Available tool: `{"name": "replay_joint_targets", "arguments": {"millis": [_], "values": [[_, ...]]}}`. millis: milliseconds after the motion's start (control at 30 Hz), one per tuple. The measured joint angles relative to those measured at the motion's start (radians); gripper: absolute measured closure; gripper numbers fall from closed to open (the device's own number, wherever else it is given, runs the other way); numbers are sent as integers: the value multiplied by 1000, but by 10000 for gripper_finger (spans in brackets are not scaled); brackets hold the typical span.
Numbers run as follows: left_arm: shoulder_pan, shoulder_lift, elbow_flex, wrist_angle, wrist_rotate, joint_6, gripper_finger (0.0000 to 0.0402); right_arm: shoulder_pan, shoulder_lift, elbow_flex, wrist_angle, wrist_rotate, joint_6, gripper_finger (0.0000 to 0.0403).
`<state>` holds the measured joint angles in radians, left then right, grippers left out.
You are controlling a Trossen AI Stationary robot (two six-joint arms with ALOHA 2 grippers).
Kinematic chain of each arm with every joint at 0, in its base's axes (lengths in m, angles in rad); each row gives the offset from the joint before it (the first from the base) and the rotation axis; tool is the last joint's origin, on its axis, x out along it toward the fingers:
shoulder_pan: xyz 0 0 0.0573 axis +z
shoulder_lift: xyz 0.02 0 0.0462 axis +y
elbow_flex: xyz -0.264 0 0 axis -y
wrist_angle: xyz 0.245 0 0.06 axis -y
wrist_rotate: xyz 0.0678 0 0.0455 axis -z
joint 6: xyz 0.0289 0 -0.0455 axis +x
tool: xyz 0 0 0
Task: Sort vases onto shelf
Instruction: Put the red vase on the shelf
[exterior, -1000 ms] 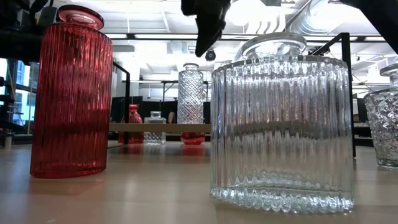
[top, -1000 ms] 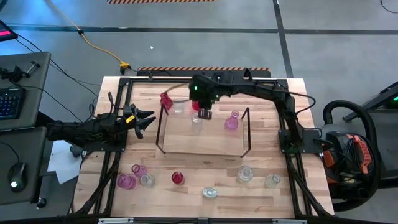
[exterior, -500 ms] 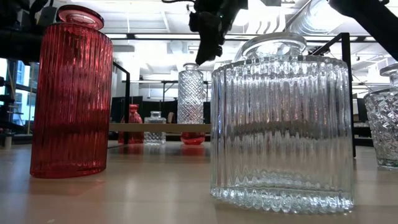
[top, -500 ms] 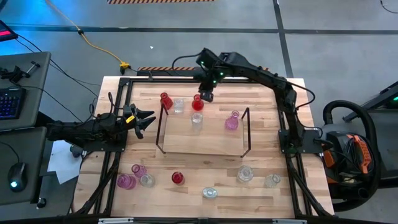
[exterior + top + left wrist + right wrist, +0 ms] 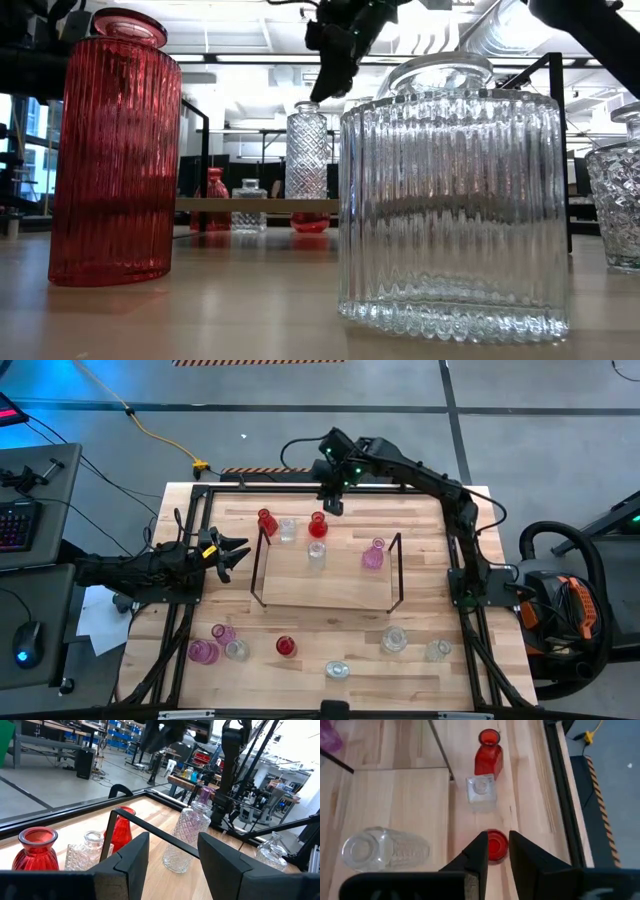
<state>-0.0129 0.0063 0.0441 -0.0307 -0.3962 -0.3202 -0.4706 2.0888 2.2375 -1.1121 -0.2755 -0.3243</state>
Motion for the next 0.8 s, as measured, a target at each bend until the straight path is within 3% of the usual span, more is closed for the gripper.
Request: {"name": "replay_joint_targets", "arguments": {"millis": [200, 467, 633, 800], "values": [[0, 0, 0, 0, 0, 0, 243, -27, 0, 0, -4, -45, 159, 345], [0, 0, 0, 0, 0, 0, 243, -33, 0, 0, 55, -57, 197, 345], [0, 0, 0, 2, -1, -3, 243, -31, 0, 0, 52, -102, 301, 345], [0, 0, 0, 3, -51, 15, 243, -11, -2, 0, 51, -150, 386, 345]]}}
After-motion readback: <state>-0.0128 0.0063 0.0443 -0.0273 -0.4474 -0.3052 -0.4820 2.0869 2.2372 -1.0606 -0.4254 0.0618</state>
